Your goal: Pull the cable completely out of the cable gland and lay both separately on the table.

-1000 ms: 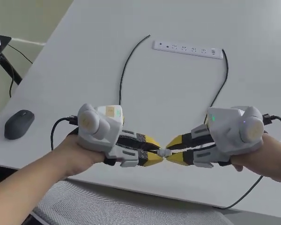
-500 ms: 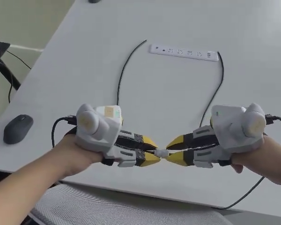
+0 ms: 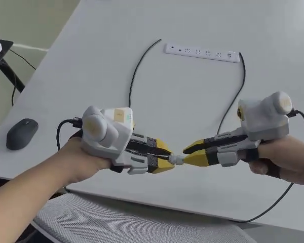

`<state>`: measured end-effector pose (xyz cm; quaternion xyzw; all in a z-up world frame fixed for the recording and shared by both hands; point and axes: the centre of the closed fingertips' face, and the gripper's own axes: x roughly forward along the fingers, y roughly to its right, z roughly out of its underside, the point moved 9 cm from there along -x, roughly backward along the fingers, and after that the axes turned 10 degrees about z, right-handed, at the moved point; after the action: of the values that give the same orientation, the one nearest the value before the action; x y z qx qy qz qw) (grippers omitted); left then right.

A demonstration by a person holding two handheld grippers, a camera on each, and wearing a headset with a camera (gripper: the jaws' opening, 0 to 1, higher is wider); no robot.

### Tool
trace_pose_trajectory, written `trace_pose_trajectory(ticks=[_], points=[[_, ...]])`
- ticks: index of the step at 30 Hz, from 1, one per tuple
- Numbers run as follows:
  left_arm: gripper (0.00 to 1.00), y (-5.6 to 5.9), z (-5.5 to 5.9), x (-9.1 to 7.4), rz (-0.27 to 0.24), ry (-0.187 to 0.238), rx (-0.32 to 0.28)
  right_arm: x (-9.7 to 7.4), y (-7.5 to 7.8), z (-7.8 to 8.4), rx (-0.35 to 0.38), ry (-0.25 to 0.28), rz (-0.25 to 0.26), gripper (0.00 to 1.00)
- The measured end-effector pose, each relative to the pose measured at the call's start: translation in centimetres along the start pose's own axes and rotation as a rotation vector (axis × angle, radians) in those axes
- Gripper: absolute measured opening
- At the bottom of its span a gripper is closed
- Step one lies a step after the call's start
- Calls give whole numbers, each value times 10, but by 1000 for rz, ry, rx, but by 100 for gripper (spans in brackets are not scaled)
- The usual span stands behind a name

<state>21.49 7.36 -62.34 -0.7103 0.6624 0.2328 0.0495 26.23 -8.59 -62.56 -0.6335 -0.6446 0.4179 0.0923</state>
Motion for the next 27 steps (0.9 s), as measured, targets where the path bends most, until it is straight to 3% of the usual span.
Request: trace_pose_trajectory(ticks=[7,16,23,27], points=[[15,-1,-3,2,1,-2,7,6,3,4,40,-46,-45,12],[15,-3,-3,3,7,-19,19,7,4,6,58,-55,-70,9],[15,-4,-3,3,6,-20,7,6,-1,2,-79,-50,-15,8],[15,-6,-4,2,6,-6,-23,3,-7,0,-200,-46,57,7]])
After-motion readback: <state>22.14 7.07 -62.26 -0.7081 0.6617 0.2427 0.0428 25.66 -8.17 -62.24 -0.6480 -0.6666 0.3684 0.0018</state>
